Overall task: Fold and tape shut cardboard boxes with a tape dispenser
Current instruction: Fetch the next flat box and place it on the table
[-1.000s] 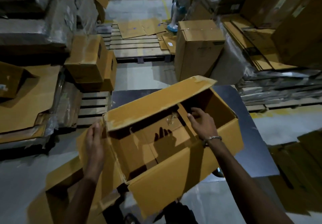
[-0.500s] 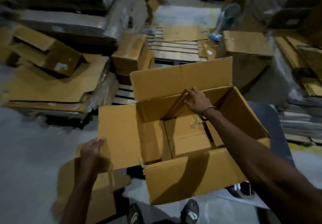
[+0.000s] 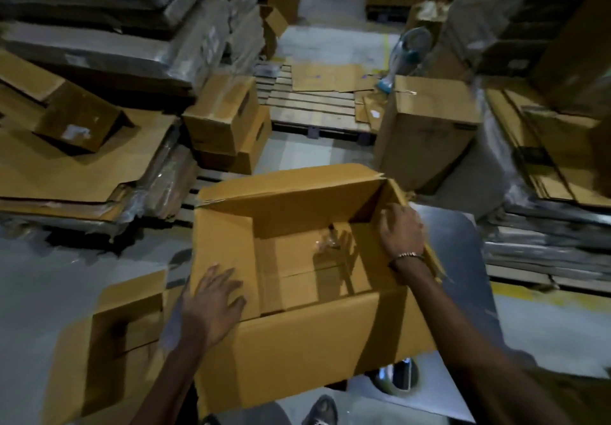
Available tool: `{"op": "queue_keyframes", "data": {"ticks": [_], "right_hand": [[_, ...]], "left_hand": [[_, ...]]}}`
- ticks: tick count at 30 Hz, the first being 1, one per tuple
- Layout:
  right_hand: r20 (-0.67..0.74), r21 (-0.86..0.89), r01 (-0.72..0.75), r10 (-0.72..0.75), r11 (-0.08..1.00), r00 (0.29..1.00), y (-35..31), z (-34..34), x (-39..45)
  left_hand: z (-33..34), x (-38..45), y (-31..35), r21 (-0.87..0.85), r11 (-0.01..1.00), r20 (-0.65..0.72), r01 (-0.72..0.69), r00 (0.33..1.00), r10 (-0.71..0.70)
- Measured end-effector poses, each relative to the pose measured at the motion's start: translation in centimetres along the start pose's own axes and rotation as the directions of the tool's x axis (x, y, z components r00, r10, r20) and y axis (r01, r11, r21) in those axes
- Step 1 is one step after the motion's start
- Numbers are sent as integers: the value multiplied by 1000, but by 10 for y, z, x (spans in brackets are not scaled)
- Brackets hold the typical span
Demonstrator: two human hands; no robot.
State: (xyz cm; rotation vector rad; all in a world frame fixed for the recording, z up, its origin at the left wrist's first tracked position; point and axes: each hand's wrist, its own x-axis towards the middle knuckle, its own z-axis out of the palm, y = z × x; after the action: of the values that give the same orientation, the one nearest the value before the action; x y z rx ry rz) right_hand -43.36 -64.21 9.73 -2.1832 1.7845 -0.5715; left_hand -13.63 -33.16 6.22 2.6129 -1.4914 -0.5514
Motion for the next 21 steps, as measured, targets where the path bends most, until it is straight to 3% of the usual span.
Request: {"op": "queue_keyframes", "data": {"ticks": [2, 3, 5, 8, 10, 12, 13, 15, 16, 18, 19, 21], "right_hand": [[-89, 97, -229, 237, 969, 967, 42, -16, 6], [-47, 146, -392, 403, 908, 914, 69, -21, 9], [167, 211, -651, 630, 729, 759, 112, -25, 7], [520, 427, -812, 627, 397, 580, 150, -15, -6], [639, 462, -869, 613, 177, 464, 165, -3, -19], [637, 476, -874, 648, 94, 417, 167, 7, -23], [548, 512, -847, 703, 146, 453, 163, 7, -23], [153, 521, -730, 794, 442, 589, 140, -14, -23], [-60, 506, -614, 735, 605, 675, 120, -29, -27], [-372, 505, -358, 572, 786, 731, 68, -66, -42], [-438, 500, -255, 495, 828, 750, 47, -72, -51], [-411, 413, -92, 276, 906, 869, 2, -73, -73]], "left_hand": [[6, -5, 1, -60, 998, -162, 23, 986, -32], [8, -6, 2, -68, 998, -231, 5, 973, -21], [10, -8, 4, -56, 997, -335, -45, 942, 24], [10, -8, 8, -69, 997, -429, -18, 903, -13], [7, -8, 17, -186, 973, -390, 136, 899, -200], [4, -7, 24, -256, 939, -313, 229, 900, -305], [2, -5, 25, -263, 933, -282, 244, 906, -316], [1, -1, 22, -255, 926, -232, 278, 912, -337], [0, 0, 21, -240, 926, -220, 291, 913, -344], [-1, -1, 25, -225, 922, -215, 314, 907, -362], [-2, -1, 28, -248, 913, -212, 324, 902, -377], [-5, 0, 32, -318, 894, -207, 317, 896, -392]]}}
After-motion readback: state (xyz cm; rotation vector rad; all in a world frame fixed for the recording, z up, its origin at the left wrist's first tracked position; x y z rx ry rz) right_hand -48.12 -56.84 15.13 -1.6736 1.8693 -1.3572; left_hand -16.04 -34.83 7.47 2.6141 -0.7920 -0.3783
